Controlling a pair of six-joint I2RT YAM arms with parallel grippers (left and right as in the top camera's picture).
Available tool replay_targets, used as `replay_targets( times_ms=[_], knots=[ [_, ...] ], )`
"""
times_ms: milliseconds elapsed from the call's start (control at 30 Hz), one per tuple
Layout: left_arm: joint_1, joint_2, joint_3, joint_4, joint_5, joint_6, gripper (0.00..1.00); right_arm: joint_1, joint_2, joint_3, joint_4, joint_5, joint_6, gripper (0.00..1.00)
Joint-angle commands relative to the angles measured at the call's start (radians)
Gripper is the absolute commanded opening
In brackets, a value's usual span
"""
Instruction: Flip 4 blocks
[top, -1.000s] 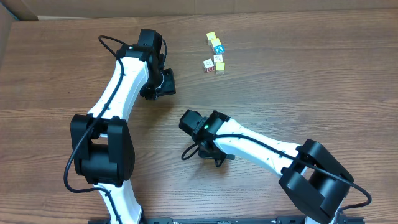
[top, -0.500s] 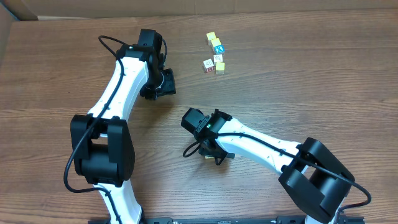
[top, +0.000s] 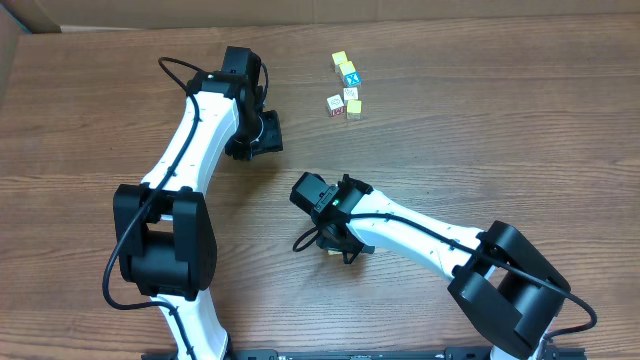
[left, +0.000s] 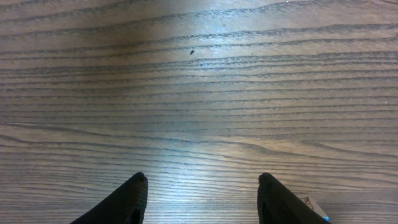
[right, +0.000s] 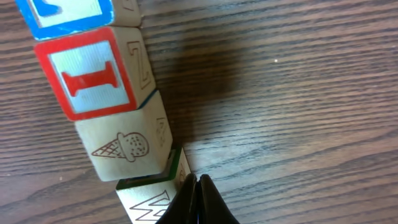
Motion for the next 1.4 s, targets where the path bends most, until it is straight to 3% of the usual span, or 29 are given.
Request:
replay_targets(
  times_ms=[0, 267, 433, 667, 900, 1067, 1367],
  knots=[
    [-0.001, -0.018, -0.008, -0.001, -0.010, -0.010, 0.50, -0.002, -0.018, -0.010, 0.003, -0.009, 0.004, 0.04],
    [-0.001, -0.018, -0.008, -0.001, -0.010, -0.010, 0.50, -0.002, -0.018, -0.007, -0.002, 0.006, -0.008, 0.04],
    [-0.001, -0.018, -0.008, 0.002, -0.010, -0.010, 0.50, -0.009, -0.037, 0.069, -0.093, 0.041, -0.056, 0.04],
    [-0.001, -0.018, -0.008, 0.002, -0.010, -0.010, 0.50, -0.003, -0.058, 0.077, -0.133, -0.070, -0.105, 0.04],
    [-0.001, -0.018, -0.008, 0.005, -0.010, -0.010, 0.50, 0.039, -0.058, 0.014, -0.071, -0.140, -0.090, 0.04],
    [-0.001, -0.018, -0.008, 0.004, -0.010, -0.010, 0.50, 0.068, -0.058, -0.034, -0.014, -0.139, -0.014, 0.04],
    [-0.001, -0.018, -0.008, 0.005, -0.010, -0.010, 0.49, 0.072, -0.058, -0.066, 0.042, -0.105, -0.014, 0.04]
  ],
)
